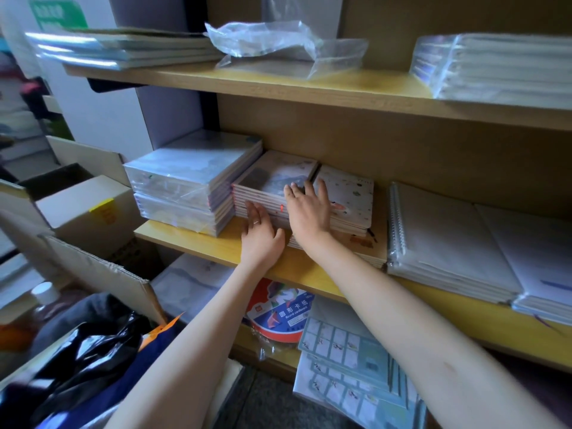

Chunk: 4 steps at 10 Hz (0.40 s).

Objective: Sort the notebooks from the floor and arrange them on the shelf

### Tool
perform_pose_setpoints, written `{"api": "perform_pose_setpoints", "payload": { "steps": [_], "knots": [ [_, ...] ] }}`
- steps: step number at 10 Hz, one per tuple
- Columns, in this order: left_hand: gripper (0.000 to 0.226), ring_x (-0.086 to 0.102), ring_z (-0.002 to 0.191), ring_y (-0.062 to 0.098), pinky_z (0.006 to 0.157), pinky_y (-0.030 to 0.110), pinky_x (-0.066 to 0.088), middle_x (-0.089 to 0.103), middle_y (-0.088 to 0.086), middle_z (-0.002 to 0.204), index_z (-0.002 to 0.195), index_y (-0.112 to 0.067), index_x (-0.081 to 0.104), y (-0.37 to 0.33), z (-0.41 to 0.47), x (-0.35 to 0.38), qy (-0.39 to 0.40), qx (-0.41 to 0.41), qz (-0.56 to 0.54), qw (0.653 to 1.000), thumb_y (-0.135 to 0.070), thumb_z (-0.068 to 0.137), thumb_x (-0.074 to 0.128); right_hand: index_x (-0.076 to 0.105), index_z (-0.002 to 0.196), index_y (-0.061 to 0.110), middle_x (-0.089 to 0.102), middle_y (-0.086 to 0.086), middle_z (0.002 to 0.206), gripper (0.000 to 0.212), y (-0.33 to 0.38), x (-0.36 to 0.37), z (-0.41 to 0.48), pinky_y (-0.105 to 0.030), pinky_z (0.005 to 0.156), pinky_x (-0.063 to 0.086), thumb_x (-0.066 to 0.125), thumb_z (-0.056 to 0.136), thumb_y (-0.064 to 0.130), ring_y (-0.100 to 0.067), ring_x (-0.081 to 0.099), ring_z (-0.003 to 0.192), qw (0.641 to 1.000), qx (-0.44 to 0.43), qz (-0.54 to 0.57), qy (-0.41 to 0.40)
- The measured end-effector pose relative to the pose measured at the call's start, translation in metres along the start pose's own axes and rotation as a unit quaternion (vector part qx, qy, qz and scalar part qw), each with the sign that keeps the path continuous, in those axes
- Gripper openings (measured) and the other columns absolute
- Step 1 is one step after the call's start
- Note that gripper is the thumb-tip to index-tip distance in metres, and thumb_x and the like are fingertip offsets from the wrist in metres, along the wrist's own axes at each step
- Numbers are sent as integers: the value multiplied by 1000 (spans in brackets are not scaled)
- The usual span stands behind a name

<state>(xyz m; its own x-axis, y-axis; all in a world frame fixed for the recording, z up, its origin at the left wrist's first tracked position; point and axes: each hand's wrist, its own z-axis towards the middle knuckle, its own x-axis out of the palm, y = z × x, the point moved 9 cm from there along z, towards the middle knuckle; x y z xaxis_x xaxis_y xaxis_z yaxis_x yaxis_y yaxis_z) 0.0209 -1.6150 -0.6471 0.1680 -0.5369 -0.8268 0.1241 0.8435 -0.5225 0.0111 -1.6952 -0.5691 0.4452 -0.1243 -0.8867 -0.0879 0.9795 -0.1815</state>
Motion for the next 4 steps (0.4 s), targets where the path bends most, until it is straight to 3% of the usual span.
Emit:
{"api": "perform_pose_setpoints", "payload": {
  "steps": [1,2,3,4],
  "knots": [
    [66,17,143,34,113,41,17,5,27,155,148,2,5,-8,-11,12,23,35,70,997,-33,98,29,40,140,12,51,-8,136,52,2,-10,-25,-42,106,31,31,89,7,-26,44,126,998,10,43,-53],
    [62,21,142,33,112,44,18,6,27,154,148,1,10,-3,-12,21,63,46,119,990,-32,98,24,68,101,17,65,-3,101,34,-5,-18,-73,-34,80,45,46,79,4,-24,57,94,988,-28,92,-121],
    [61,17,143,31,113,44,15,2,26,155,149,0,10,-10,-13,19,78,49,142,986,-32,99,23,71,82,15,66,-3,87,24,-20,-28,-109,-33,72,46,50,79,4,-24,58,83,982,-68,124,-128],
    [60,16,144,31,114,41,15,-1,24,156,149,-2,8,-9,-15,14,113,32,134,984,-35,100,22,71,81,17,66,1,84,21,-41,-49,-135,-34,76,50,58,75,1,-23,60,84,980,-122,133,-80]
  ]
}}
